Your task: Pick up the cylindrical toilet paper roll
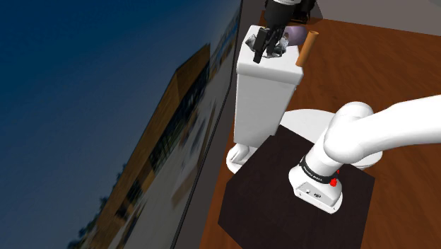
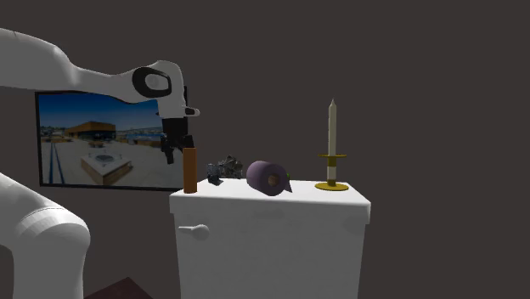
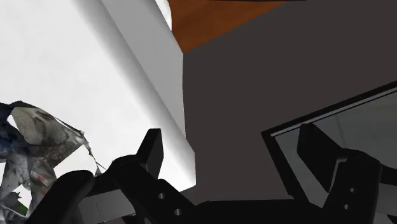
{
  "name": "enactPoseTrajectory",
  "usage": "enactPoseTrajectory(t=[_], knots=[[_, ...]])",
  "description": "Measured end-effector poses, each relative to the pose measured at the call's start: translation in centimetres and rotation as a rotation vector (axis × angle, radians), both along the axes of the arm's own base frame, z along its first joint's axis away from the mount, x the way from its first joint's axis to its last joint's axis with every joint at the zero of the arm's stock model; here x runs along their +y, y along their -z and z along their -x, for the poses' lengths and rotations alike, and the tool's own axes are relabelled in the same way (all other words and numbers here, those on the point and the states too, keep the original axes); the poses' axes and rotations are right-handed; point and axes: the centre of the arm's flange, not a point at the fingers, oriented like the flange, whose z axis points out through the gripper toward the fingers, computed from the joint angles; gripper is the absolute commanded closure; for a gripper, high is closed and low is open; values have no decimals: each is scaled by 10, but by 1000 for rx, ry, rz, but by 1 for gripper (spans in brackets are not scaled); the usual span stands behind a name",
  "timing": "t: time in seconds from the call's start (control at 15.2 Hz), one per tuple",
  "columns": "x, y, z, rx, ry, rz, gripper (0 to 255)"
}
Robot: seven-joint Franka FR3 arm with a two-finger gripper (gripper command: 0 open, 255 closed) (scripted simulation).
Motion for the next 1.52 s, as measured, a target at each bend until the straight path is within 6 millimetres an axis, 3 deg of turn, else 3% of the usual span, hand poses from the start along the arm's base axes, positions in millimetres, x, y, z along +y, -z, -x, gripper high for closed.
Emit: enactPoseTrajectory(t=[0.13, 0.46, 0.99, 1.52], knots=[[-4, 2, 4, -2, -19, 9, 0], [-44, 7, 39, -26, -211, 98, 0], [-129, 17, 77, -67, -561, 260, 0], [-224, 12, 84, -108, -912, 422, 0]])
